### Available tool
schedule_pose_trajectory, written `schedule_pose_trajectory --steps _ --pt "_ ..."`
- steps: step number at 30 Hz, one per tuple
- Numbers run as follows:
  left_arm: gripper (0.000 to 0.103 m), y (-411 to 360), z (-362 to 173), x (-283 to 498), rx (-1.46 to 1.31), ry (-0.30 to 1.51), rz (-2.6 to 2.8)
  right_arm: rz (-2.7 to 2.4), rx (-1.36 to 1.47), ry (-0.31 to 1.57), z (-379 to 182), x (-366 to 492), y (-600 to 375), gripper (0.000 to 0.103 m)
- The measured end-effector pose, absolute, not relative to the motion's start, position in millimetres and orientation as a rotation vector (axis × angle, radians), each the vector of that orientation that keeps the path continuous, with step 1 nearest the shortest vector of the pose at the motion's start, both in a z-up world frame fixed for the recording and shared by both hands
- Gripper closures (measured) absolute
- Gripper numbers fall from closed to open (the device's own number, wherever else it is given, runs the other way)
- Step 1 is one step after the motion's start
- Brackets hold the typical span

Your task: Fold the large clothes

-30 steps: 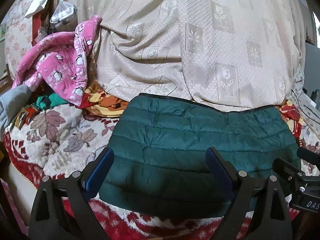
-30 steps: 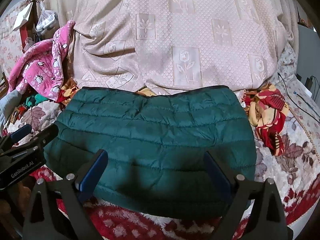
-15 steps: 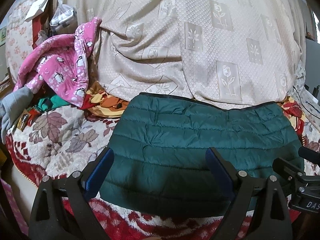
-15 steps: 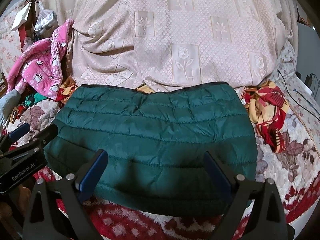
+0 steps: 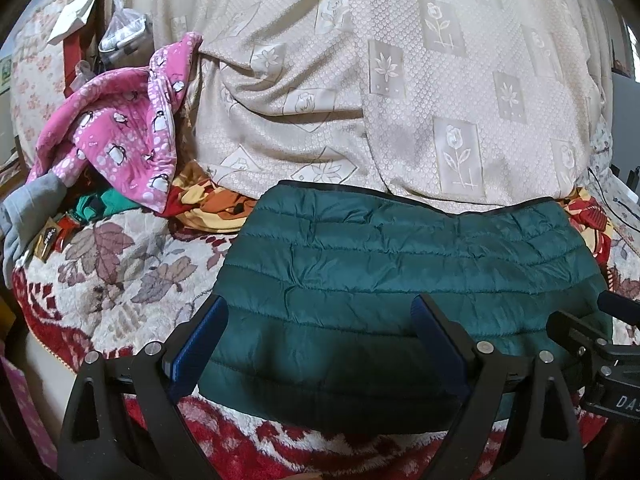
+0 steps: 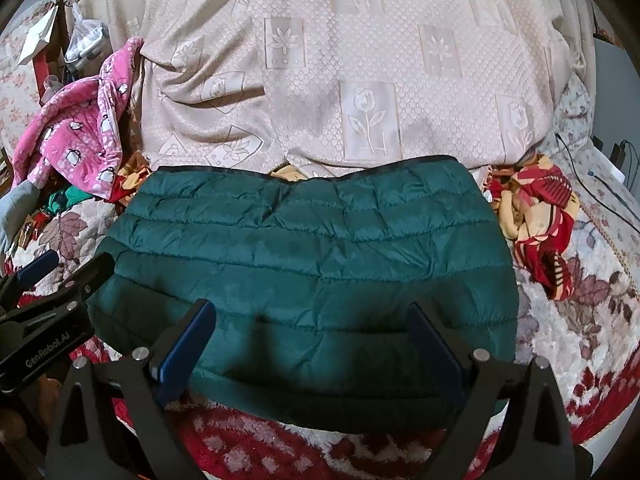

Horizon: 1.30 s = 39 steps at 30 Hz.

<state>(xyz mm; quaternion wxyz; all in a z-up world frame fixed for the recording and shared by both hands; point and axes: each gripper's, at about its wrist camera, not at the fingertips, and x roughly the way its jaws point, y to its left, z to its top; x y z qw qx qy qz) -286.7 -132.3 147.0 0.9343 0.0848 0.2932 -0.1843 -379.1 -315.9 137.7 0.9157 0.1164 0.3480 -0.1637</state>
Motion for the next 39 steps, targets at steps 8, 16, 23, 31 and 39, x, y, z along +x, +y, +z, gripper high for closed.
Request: schedule_pose_trajectory --steps 8,16,23,31,39 --pt "0.036 -131.3 144.1 -284.7 0.174 0.608 -0.379 -0.345 0.237 0.724 136.4 -376.1 -315.0 0.005" --pt "0.036 -133.0 141.5 -282.1 0.171 0.614 -0.384 -0.348 0.239 0.729 135.3 -373.5 -315.4 0.005" --pt "0.037 -136.2 143.0 -281.1 0.17 0.61 -0.381 -0.347 0.24 0.731 134.7 -372.7 -315.9 0.005" --pt "0.037 -142.6 139.5 -270.0 0.182 0.63 -0.377 -0.349 0.25 0.747 131.3 -362.4 -324.5 0.005" --pt "0.037 -150.6 137.0 -259.5 0.187 0.648 -0.39 -0.359 0.252 0.757 130.3 -351.7 -332.2 0.005"
